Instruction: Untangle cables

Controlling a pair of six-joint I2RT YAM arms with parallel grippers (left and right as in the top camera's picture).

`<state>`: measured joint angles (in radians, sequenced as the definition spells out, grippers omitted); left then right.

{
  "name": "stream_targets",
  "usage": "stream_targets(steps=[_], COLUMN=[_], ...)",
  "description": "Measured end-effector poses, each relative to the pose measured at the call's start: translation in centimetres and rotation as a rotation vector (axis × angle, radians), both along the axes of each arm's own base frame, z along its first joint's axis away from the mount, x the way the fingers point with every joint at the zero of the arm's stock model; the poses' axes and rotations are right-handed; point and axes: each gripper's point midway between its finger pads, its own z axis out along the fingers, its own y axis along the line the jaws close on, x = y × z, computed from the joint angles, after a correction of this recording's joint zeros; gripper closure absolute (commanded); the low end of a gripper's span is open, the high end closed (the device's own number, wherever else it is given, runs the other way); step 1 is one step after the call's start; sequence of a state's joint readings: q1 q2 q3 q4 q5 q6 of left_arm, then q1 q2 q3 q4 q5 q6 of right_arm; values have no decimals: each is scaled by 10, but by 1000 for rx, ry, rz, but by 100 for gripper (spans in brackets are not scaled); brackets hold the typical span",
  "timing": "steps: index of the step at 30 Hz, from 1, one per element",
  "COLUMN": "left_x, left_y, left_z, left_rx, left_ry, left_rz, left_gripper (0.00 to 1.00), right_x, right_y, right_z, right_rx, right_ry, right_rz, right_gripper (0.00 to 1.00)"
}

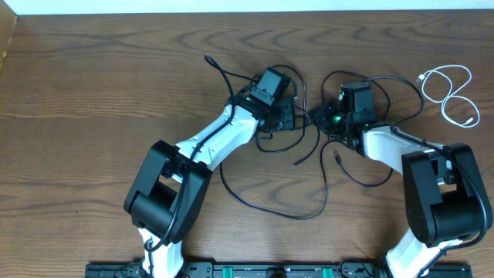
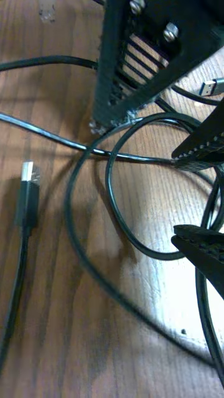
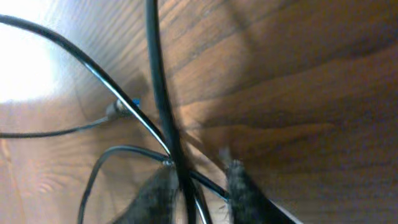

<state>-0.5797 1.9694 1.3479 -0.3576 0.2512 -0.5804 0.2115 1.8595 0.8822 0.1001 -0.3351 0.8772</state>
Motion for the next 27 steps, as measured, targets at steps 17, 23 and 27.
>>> stream_targets(steps=[17,23,27], left_x=[-23,-27,-26], left_y=[13,16,15], left_z=[-6,-7,-6], left_rx=[52,56,44], left_ry=[96,129,135], left_rz=[0,30,57], left_gripper=[57,57,57], right_x=[-2,-5,-7], right_y=[13,18,22], right_z=[7,9,11], right_rx=[70,104,140], right_ry=[-6,10,29], right_rz=[51,54,52], right_gripper=[99,99,99])
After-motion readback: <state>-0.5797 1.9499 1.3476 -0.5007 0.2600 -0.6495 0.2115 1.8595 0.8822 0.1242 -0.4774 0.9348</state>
